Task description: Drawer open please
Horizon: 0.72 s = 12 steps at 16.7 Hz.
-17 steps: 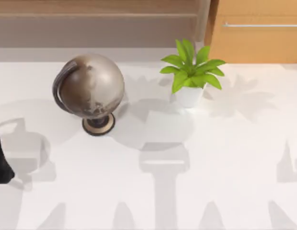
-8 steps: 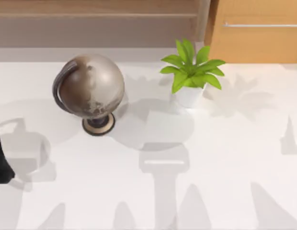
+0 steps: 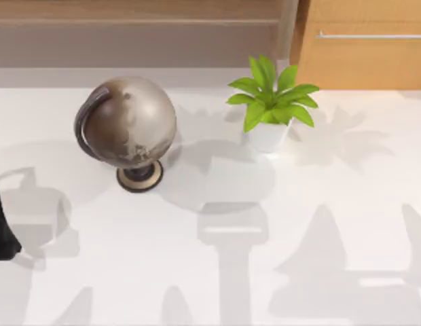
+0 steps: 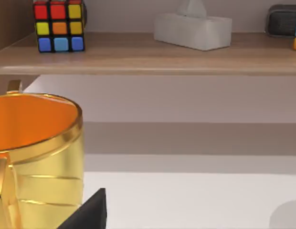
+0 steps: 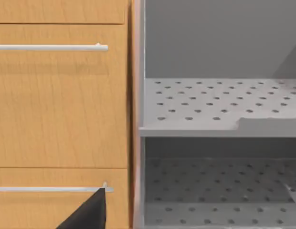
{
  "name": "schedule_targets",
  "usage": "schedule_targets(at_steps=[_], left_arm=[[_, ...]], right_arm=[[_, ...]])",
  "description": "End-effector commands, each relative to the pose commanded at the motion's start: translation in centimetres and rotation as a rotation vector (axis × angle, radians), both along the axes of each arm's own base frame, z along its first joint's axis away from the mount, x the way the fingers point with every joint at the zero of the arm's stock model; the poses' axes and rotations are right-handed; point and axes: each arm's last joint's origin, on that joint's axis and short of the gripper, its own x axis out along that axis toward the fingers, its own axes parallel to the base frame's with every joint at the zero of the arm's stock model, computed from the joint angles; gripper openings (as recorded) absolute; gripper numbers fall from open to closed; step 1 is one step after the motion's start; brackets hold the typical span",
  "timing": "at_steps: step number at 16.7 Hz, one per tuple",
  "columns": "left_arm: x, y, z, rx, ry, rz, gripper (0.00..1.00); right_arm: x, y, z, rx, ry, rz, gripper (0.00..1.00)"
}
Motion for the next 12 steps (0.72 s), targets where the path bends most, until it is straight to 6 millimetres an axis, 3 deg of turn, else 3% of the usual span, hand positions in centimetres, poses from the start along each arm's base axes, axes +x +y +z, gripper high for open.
schedule_targets(at_steps=[5,12], left_arm=[[0.0,0.0,0.0,0.0,0.0,0.0,1.0],[0.0,0.0,0.0,0.0,0.0,0.0,1.0]], right_arm=[[1.9,-2.8,-0.9,0.006,0.006,0.01,1.0],[2.2,-2.7,-0.6,-0.014,-0.007,0.009,1.0]])
